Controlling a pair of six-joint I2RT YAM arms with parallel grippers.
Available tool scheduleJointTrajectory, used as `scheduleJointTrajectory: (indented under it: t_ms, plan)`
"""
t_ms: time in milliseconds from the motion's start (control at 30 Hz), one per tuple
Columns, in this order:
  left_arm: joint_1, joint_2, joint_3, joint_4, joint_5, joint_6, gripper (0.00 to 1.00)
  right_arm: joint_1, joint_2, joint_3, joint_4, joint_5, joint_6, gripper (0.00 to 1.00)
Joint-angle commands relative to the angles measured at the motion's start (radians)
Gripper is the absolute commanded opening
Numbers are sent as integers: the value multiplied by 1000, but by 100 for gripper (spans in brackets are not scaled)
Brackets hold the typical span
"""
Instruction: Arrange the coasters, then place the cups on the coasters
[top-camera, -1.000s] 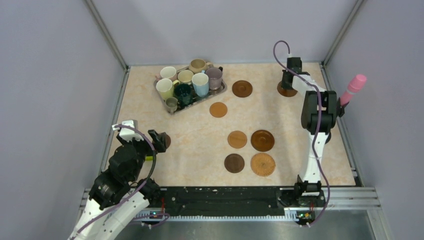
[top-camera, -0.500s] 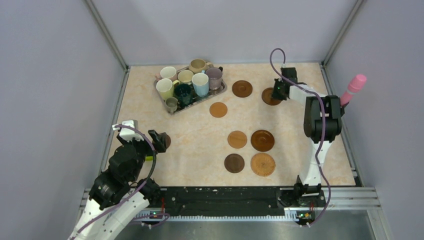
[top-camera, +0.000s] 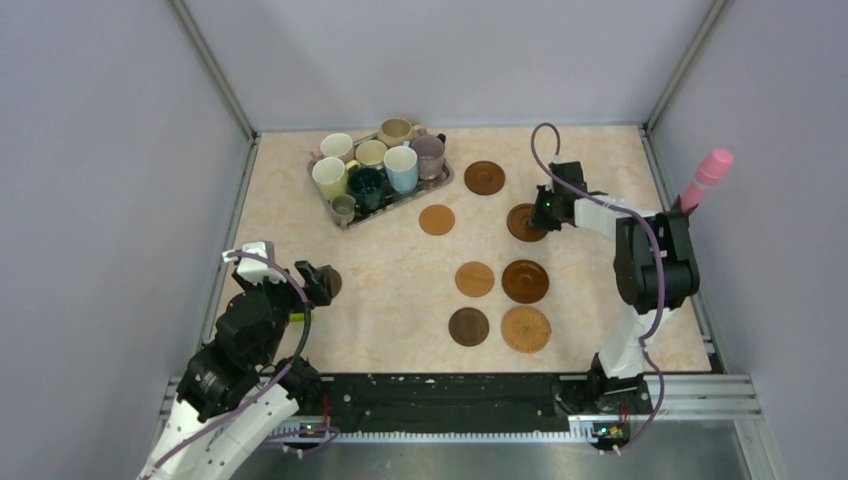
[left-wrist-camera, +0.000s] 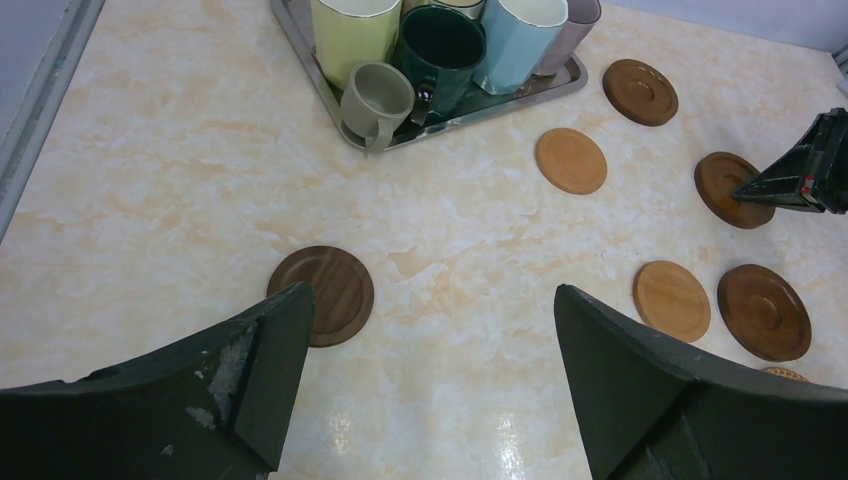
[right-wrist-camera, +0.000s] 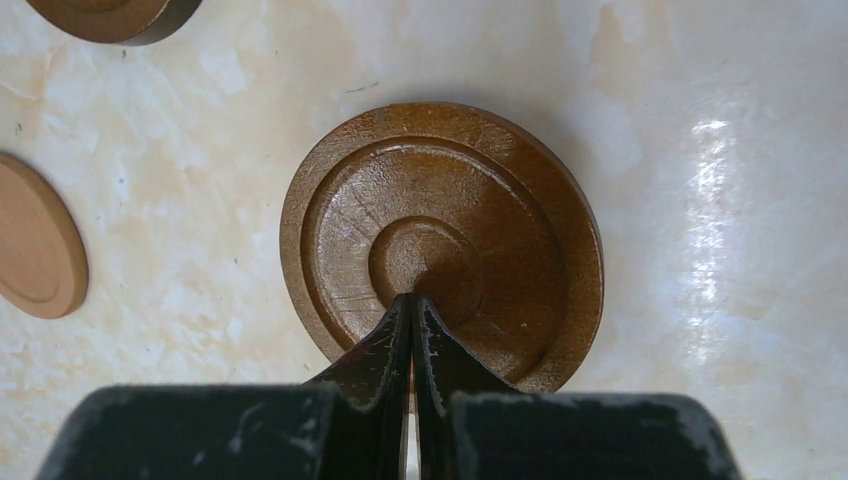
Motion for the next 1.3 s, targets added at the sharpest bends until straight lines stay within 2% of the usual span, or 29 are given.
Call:
scheduleJointTrajectory:
  t_ms: [0, 767, 1033, 1267]
  plan:
    - [3, -8, -1, 47, 13, 11, 94, 32, -6, -60, -91, -35, 17, 0]
    - [3, 6, -1, 45, 17, 11, 94, 58, -90, -152, -74, 5, 54, 0]
    - [3, 13, -2, 47, 22, 13, 94, 61, -97, -78, -55, 15, 42, 0]
    - [3, 15, -1, 48, 20, 14, 94, 61, -67, 76, -51, 40, 20, 0]
